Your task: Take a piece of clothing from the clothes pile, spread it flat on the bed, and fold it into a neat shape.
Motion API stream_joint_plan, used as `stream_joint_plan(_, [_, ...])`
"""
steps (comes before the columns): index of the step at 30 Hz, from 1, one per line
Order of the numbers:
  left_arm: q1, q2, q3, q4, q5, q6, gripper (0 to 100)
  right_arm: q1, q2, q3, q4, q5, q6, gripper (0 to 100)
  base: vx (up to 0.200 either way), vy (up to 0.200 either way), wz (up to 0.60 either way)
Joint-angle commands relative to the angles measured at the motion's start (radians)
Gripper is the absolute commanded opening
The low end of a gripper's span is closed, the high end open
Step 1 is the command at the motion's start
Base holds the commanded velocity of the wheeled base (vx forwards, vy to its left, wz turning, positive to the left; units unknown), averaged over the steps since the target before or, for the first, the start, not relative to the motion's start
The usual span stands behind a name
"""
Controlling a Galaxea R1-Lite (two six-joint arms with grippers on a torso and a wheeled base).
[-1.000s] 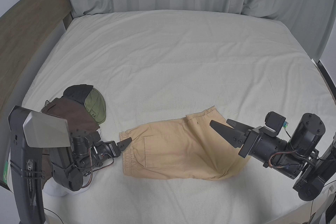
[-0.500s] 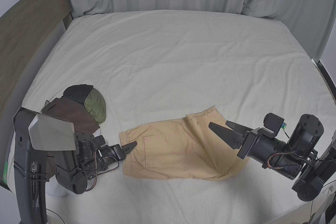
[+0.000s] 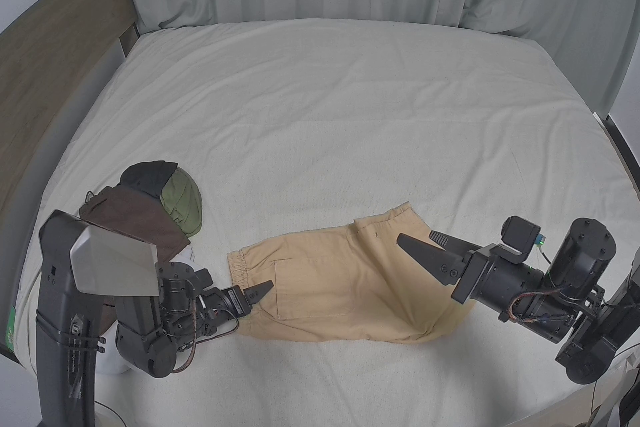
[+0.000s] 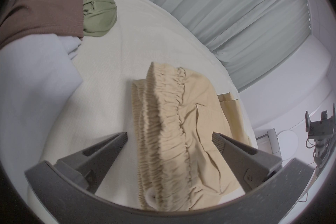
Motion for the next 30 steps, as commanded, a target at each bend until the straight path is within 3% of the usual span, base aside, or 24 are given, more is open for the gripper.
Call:
stream_joint_plan(1, [-0.020,0.004,-0.001,0.000,-0.001,-0.018,100,0.000,0.001,0.000,0.001,0.001,0.000,100,0.000,0.000,0.00])
stream_joint_plan(8, [-0.045,0.001,-0.004,0.000,-0.001,-0.071,100,0.002,0.001,0.000,0.000,0.001,0.000,100,0.000,0.000,0.00])
stream_joint_plan(18, [-0.043,0.004,-0.009,0.000,0.004,-0.072,100,0.000,0.003,0.000,0.001,0.001,0.000,100,0.000,0.000,0.00])
stream_joint_plan(19, [-0.043,0.004,-0.007,0.000,0.005,-0.072,0,0.000,0.001,0.000,0.000,0.001,0.000,100,0.000,0.000,0.00])
stream_joint_plan(30, [-0.042,-0.018,0.011,-0.001,0.007,-0.072,0,-0.004,0.003,0.000,0.001,0.001,0.000,100,0.000,0.000,0.00])
